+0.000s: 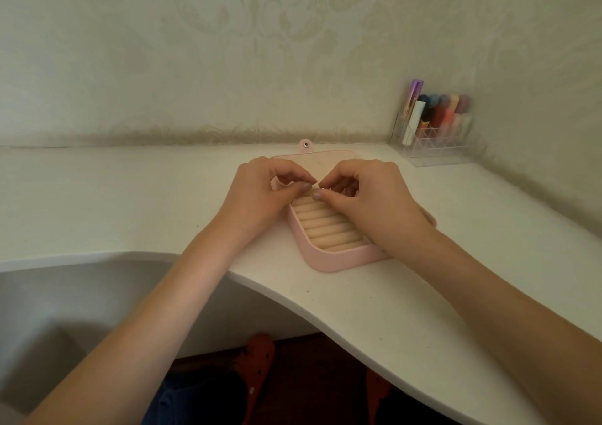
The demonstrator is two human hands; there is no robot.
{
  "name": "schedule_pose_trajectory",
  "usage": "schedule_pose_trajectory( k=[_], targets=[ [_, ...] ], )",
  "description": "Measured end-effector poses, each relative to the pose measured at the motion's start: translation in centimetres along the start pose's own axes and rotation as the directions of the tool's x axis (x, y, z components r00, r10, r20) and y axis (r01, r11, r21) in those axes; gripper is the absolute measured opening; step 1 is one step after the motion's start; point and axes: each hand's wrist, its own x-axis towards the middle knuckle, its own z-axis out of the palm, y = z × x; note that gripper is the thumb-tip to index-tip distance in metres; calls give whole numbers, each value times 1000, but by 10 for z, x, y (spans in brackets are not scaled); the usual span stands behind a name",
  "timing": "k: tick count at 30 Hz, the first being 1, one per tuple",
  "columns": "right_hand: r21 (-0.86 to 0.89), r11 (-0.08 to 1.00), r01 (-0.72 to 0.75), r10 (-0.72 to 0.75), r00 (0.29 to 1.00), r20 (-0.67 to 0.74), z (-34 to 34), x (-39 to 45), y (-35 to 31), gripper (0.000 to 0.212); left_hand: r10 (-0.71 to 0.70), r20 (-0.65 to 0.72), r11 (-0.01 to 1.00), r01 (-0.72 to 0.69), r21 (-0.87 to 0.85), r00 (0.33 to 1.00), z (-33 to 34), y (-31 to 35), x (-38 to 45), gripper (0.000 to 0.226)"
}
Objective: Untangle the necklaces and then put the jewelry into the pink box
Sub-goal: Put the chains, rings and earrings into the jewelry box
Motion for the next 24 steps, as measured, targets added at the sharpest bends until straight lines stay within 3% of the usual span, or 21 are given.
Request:
schedule_pose_trajectory(
  k=[10,19,24],
  targets=[
    [-65,998,-3,7,998,60,-1,-3,-4,13,-60,14,996,61,-68,998,-2,3,-1,15],
    [-51,998,22,-19,998,63,1,-4,-5,11,14,68,1000,-16,17,998,-10,6,0,23],
    [157,986,-53,57,998,-22,0,-2,-7,8,9,175,1000,-11,11,984,-21,6,2,21]
  ],
)
